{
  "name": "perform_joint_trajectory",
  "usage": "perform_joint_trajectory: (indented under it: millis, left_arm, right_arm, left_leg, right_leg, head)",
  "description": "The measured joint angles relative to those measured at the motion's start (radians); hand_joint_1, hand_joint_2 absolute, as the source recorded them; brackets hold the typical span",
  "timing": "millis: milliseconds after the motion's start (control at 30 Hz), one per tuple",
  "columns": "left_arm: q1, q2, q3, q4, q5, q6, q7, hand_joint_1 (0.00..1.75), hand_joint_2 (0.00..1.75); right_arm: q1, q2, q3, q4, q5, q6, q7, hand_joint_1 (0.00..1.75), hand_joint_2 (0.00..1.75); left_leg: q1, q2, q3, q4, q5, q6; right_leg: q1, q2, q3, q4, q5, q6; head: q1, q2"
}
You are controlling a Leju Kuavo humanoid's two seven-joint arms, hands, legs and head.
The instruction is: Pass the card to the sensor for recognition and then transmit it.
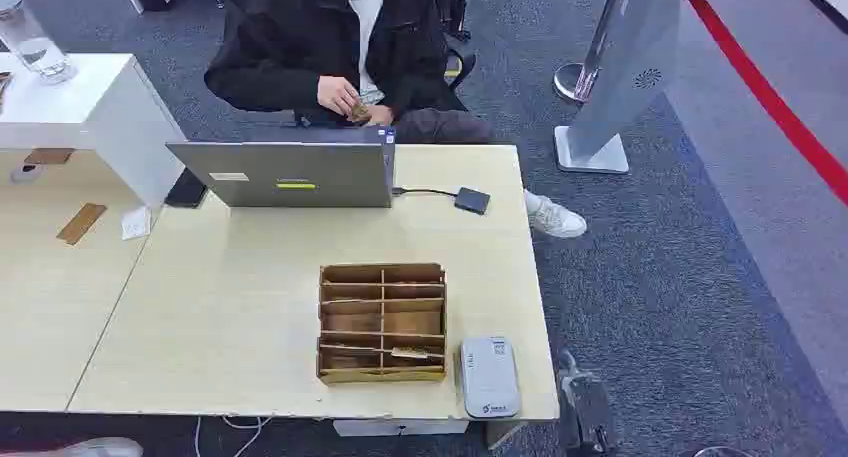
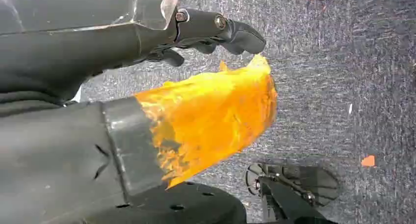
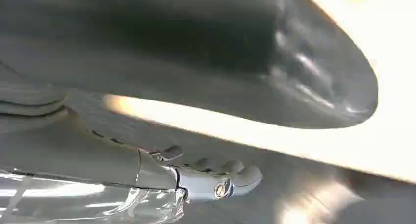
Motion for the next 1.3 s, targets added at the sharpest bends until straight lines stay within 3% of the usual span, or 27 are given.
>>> perform_joint_trajectory:
  millis: [233, 867, 1000, 1100, 1200, 1300]
  left_arm:
    - [0.000, 0.000, 0.008, 0.000, 0.003, 0.000, -0.001, 0.00, 0.00]
    - [0.000, 0.000, 0.015, 0.000, 0.003, 0.001, -0.001, 0.00, 0.00]
    - [0.000, 0.000, 0.015, 0.000, 0.004, 0.001, -0.001, 0.00, 0.00]
    - [0.000, 0.002, 0.015, 0.000, 0.002, 0.000, 0.000, 0.00, 0.00]
    - [0.000, 0.004, 0.014, 0.000, -0.011, -0.002, 0.010, 0.00, 0.00]
    - [-0.001, 0.006, 0.012, 0.000, -0.038, -0.009, 0.029, 0.00, 0.00]
  right_arm:
    - [0.022, -0.007, -0.039, 0.101, 0.018, 0.032, 0.008, 0.00, 0.00]
    - [0.022, -0.007, -0.058, 0.136, 0.020, 0.032, 0.009, 0.00, 0.00]
    - [0.022, -0.010, -0.067, 0.161, 0.021, 0.082, 0.084, 0.00, 0.00]
    - [0.013, -0.031, -0.093, 0.282, 0.021, 0.147, 0.100, 0.00, 0.00]
    - [-0.025, -0.065, -0.124, 0.484, 0.024, 0.198, 0.112, 0.00, 0.00]
    - [-0.088, -0.104, -0.153, 0.712, 0.021, 0.243, 0.187, 0.00, 0.00]
  left_leg:
    - [0.000, 0.001, 0.000, 0.000, 0.000, 0.000]
    - [0.000, 0.001, 0.000, 0.000, 0.000, 0.000]
    - [0.000, 0.001, 0.001, 0.000, 0.000, 0.000]
    - [0.000, 0.000, 0.001, 0.000, 0.000, 0.000]
    - [0.000, 0.001, 0.001, 0.000, 0.000, 0.001]
    - [-0.001, 0.001, 0.001, 0.000, 0.000, 0.001]
  right_leg:
    - [0.000, 0.001, 0.000, 0.000, 0.000, 0.000]
    - [0.000, 0.001, 0.000, 0.000, 0.001, 0.000]
    - [0.000, 0.000, -0.001, 0.000, 0.000, 0.000]
    - [0.000, 0.000, 0.001, 0.000, 0.000, 0.000]
    - [0.000, 0.001, 0.001, 0.000, 0.000, 0.000]
    - [-0.001, 0.001, 0.001, -0.001, 0.000, 0.000]
  head:
    - [0.000, 0.000]
    - [0.000, 0.000]
    - [0.000, 0.000]
    - [0.000, 0.000]
    - [0.000, 0.000]
    - [0.000, 0.000]
